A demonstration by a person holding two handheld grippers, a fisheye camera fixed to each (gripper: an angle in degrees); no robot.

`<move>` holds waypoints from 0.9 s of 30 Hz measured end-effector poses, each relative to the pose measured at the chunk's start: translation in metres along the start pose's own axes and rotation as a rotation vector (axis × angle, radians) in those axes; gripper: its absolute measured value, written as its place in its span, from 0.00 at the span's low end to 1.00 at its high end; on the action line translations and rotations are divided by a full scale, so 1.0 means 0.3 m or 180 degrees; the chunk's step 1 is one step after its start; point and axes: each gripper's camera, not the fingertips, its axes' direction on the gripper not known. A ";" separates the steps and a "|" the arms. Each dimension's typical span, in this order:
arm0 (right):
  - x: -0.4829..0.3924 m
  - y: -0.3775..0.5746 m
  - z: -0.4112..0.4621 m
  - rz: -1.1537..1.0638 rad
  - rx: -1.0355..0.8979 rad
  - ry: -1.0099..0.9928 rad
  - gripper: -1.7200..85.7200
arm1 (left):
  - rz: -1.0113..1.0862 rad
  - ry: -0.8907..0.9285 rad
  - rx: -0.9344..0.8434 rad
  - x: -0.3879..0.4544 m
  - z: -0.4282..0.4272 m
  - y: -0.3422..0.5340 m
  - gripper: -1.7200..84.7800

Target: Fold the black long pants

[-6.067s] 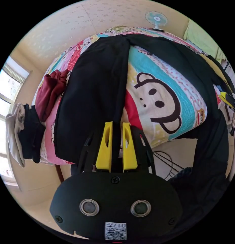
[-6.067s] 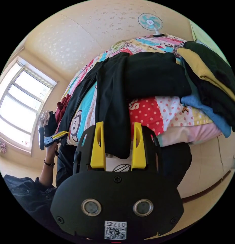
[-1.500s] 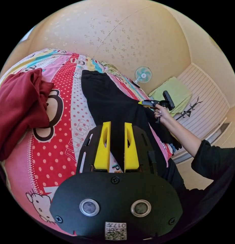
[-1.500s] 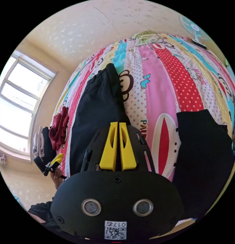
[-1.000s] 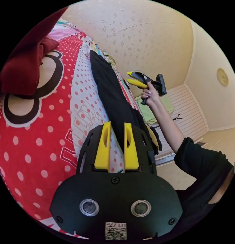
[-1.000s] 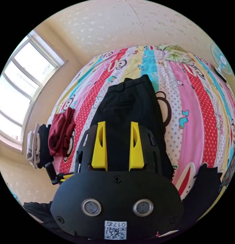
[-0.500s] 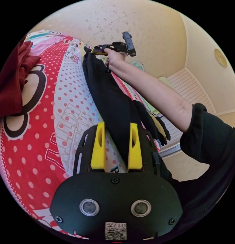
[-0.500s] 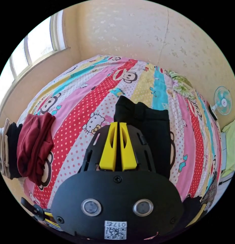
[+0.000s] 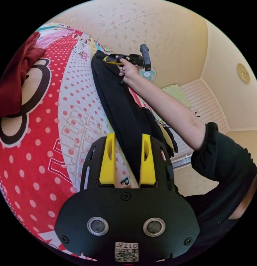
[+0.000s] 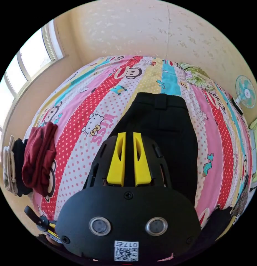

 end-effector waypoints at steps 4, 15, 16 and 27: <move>0.196 0.402 -0.317 -0.0179 0.0014 -0.0682 0.11 | -0.0058 0.0015 -0.0028 0.021 0.015 0.001 0.17; 0.852 1.366 -0.793 0.0803 -0.0470 -0.1810 0.19 | -0.0290 0.0244 -0.0451 0.139 0.060 0.113 0.17; 0.890 1.390 -0.797 0.0870 -0.0494 -0.2158 0.19 | -0.0388 0.0421 -0.0451 0.140 0.068 0.135 0.18; 0.957 1.203 -0.885 0.1223 -0.0451 -0.3145 0.05 | -0.0817 0.0434 -0.0281 0.303 0.107 0.199 0.05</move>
